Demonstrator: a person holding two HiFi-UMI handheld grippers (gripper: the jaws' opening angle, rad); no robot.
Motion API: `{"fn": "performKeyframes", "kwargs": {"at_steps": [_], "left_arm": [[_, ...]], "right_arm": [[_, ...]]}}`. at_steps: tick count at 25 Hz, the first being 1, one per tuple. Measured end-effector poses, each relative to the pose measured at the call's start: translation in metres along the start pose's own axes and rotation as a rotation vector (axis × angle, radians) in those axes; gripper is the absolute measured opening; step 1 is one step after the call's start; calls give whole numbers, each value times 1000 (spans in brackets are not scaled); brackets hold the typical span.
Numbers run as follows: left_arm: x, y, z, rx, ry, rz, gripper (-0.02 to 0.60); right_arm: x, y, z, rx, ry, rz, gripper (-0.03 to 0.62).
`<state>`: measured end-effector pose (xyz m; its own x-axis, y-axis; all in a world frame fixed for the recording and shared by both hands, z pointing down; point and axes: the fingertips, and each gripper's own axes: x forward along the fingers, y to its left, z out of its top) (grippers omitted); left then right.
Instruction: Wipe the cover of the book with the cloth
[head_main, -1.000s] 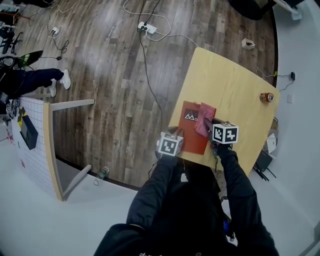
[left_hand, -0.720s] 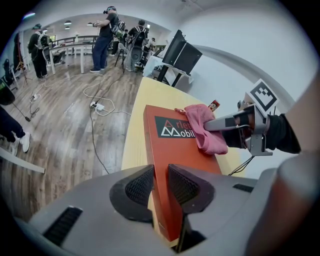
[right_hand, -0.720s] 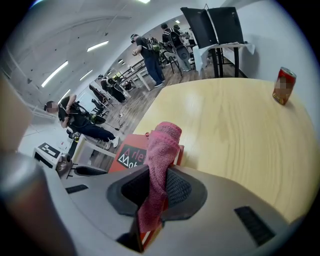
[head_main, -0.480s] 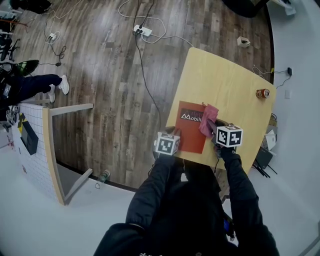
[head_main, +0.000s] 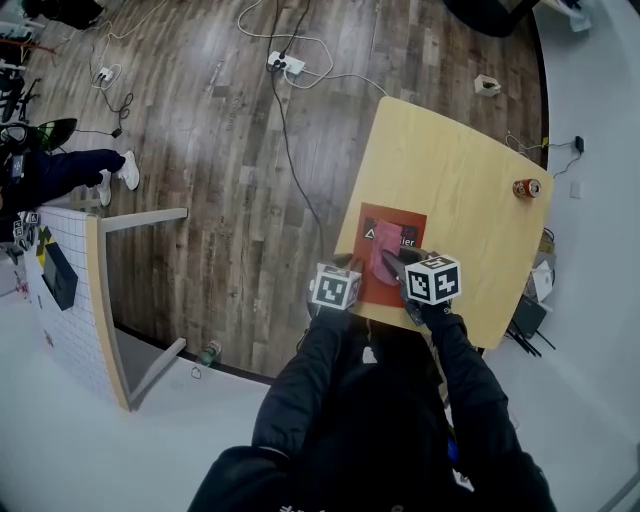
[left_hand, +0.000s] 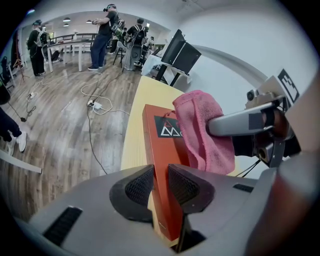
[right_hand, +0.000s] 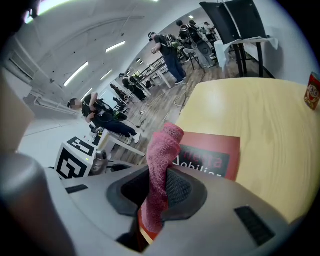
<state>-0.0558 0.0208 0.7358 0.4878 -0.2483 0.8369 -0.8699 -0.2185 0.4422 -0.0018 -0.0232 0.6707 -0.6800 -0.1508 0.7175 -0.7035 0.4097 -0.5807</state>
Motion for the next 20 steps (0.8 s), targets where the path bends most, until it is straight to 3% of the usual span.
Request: {"fn": "performKeyframes", "kwargs": {"at_steps": [8, 20], "left_arm": [[1, 1, 1, -14, 13, -64, 112], [-1, 4, 2, -16, 24, -77, 112]], "right_arm": [[34, 15, -17, -25, 95, 81, 77], [38, -13, -30, 59, 114, 2, 77]]}}
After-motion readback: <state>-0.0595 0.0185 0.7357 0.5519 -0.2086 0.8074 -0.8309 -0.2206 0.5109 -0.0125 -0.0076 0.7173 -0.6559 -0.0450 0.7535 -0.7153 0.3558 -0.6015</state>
